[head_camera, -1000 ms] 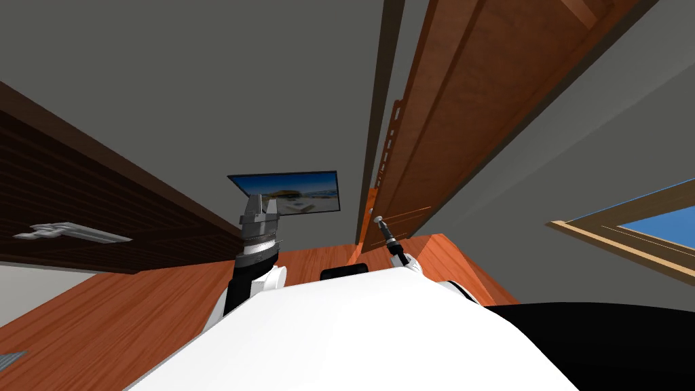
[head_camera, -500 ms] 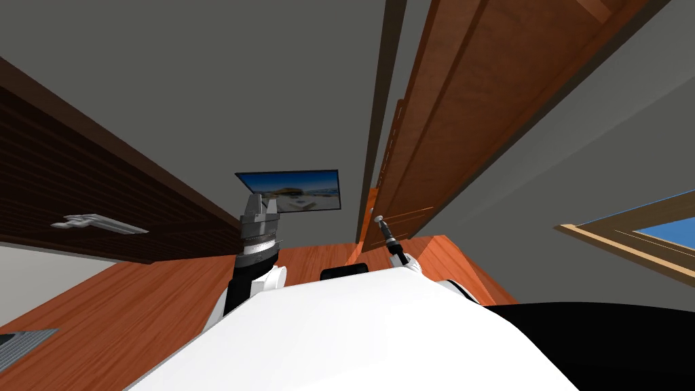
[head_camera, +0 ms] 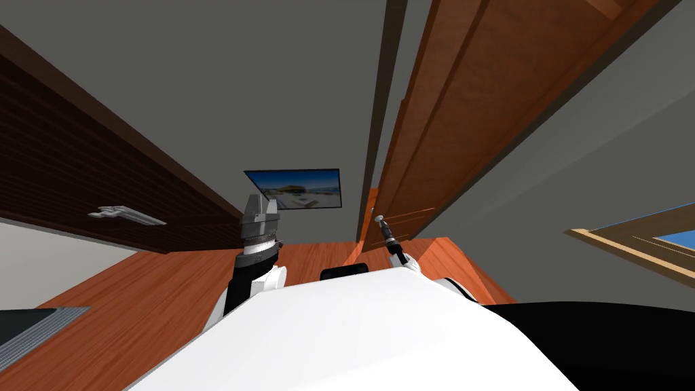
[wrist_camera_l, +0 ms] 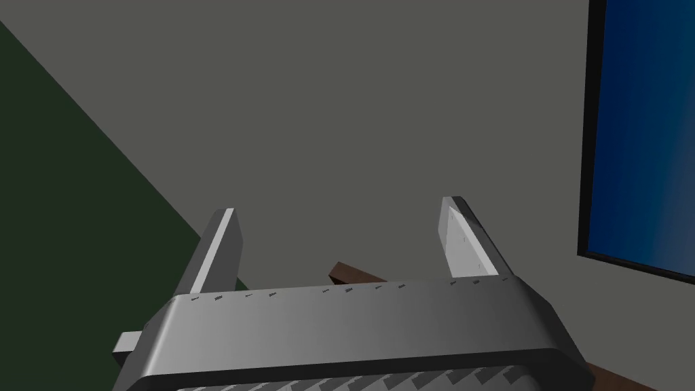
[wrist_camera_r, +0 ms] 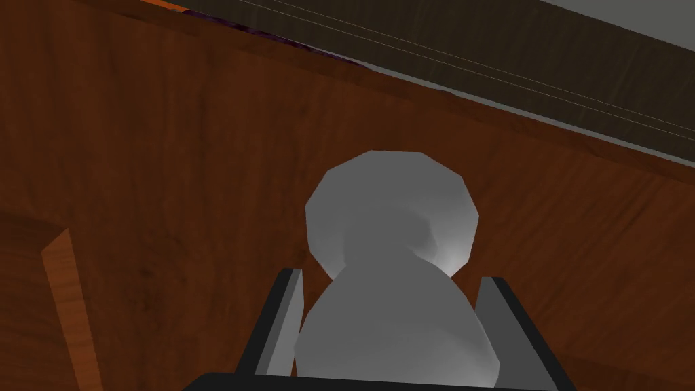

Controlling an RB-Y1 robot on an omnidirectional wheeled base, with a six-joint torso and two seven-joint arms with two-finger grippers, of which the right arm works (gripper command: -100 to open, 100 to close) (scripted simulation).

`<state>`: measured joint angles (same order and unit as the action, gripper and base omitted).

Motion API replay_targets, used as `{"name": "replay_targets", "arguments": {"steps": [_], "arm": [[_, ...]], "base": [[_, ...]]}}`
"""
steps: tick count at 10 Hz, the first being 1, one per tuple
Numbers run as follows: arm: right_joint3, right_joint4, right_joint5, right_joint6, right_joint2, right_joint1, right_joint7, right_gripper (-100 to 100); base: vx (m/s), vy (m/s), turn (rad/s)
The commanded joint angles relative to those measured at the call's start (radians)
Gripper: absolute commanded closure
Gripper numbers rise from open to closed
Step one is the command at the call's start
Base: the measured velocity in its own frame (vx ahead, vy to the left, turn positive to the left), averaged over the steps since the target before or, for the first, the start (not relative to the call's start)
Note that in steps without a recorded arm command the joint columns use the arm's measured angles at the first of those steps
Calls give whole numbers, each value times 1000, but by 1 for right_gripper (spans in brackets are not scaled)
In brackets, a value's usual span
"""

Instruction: Pull the door open

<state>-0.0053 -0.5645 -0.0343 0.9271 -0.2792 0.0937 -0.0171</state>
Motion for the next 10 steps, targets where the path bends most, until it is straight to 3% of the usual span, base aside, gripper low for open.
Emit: {"name": "replay_targets", "arguments": {"steps": [1,5,7,10], "arm": [[10,-15,-7,-5,5,-4,33,100],[28,-11,-44,-7,4,2,116,100],[46,-8,-81,-10,2,8,182,100],[55,-6,-100,-12,2,11,242,100]], "base": [[-38,-21,53],[-43,-22,58],[-53,-36,102],[-50,-25,52]]}}
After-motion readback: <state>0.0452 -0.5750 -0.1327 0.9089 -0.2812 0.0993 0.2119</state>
